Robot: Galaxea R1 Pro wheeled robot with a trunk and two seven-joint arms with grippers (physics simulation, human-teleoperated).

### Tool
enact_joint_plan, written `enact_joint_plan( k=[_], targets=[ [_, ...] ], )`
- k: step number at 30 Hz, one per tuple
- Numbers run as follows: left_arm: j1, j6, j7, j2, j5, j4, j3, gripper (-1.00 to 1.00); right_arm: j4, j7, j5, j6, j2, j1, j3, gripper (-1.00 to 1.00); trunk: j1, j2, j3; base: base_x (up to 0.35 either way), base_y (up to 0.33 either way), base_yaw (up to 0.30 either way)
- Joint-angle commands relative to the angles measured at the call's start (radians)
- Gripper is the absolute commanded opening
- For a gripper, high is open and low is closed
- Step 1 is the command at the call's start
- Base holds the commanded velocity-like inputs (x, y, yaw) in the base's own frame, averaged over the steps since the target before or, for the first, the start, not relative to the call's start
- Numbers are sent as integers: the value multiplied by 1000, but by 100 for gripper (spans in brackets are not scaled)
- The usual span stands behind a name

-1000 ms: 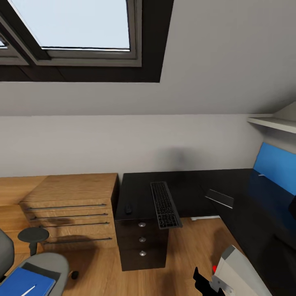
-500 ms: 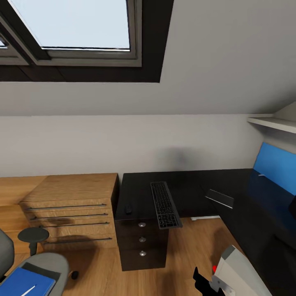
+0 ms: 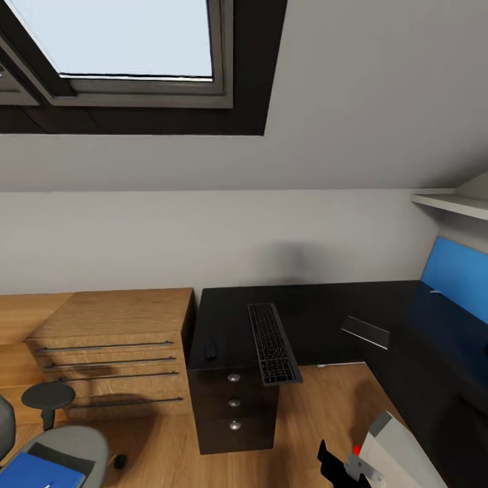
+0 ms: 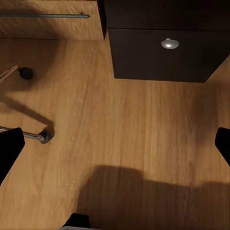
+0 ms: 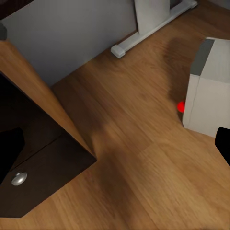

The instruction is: In the bedroom, organize the workspace by keeping the computer under the desk, ensuring the monitor is on the desk, placing the keyboard on the desk next to the monitor, placing the mouse on the desk next to the keyboard, moving the folder from the swivel chair onto the desk next to the mouse, stacking the notebook on top of the folder with the pen on top of the notebook, and positioning the swivel chair next to the desk.

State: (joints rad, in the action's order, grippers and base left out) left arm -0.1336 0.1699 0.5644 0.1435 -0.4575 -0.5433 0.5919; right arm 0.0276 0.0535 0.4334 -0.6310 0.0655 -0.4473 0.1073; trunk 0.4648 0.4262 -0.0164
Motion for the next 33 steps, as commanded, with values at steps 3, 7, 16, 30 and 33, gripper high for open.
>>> enact_joint_plan(
  k=[3, 7, 16, 30, 33],
  targets=[
    [-1, 7, 6, -1, -10, 0, 9, 100, 0, 5, -11, -2, 0, -1, 7, 100, 1, 2, -2, 8, 0, 0],
    [-1, 7, 6, -1, -10, 0, 9, 100, -1, 5, -11, -1, 0, -1, 7, 100, 1, 2, -2, 4, 0, 0],
    [-1, 8, 6, -1, -10, 0, 9, 100, -2, 6, -58, -1, -7, -1, 6, 100, 1, 2, -2, 0, 0, 0],
    [-1, 8, 6, -1, -10, 0, 9, 100, -16, 8, -121, 0, -6, -1, 0, 100, 1, 2, -2, 0, 0, 0],
    [-1, 8, 6, -1, -10, 0, 9, 100, -17, 8, -121, -1, -4, -1, 0, 100, 1, 2, -2, 0, 0, 0]
  ],
)
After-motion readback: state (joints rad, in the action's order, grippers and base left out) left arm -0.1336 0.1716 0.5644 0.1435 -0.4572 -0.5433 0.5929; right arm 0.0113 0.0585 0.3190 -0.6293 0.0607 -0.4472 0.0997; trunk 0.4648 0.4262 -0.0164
